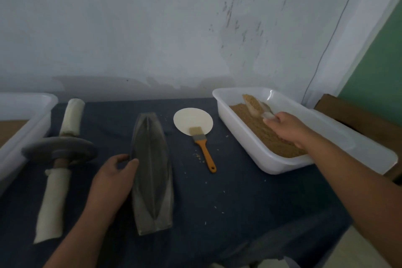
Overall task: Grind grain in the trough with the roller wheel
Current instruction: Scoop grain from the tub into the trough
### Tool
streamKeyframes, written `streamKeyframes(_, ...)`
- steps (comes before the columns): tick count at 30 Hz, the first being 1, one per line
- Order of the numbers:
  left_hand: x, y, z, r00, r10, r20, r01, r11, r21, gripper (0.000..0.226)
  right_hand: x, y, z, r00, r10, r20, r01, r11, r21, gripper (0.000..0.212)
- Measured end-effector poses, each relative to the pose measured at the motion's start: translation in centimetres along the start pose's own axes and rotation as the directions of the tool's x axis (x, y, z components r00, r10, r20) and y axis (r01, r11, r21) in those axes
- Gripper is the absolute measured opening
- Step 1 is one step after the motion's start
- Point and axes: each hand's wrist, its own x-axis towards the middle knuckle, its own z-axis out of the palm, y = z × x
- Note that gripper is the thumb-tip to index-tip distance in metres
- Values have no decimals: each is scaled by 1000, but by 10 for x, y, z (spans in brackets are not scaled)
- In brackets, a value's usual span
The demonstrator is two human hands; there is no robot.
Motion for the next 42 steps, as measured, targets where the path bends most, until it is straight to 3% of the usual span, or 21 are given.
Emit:
streamKeyframes(5,-1,0,0,999,32,11,-32,999,13,20,-13,-6,-13,1000,-31,-1,31,999,-16,38)
streamKeyframes(10,2,2,1,999,35,16,-36,997,65,24,-42,-32,-34,985,-170,21,167,982,87,24)
streamKeyframes(15,1,5,2,999,7,38,-9,998,63,32,-80,-69,-26,942,-302,145,281,948,151,25)
streamKeyframes(20,-3,6,-1,998,14,57,-15,1000,27,34,-105,-103,21,851,-407,331,348,910,225,16)
streamKeyframes(25,-6,7,-3,997,2,76,-2,1000,-2,32,-111,-143,58,792,-442,421,431,893,128,22)
streamKeyframes(28,-6,6,-5,997,5,79,-5,1000,3,33,-112,-166,66,783,-442,437,502,864,-27,28)
streamKeyframes(34,-1,3,-4,998,9,65,-10,1000,21,31,-111,-208,70,790,-417,450,597,692,-406,32)
streamKeyframes(39,-1,4,-2,998,34,52,-37,998,52,17,-121,-228,66,784,-440,438,621,546,-563,25)
streamKeyframes(42,-5,8,-2,999,47,0,-47,998,40,49,-136,-235,58,782,-441,440,619,463,-634,15)
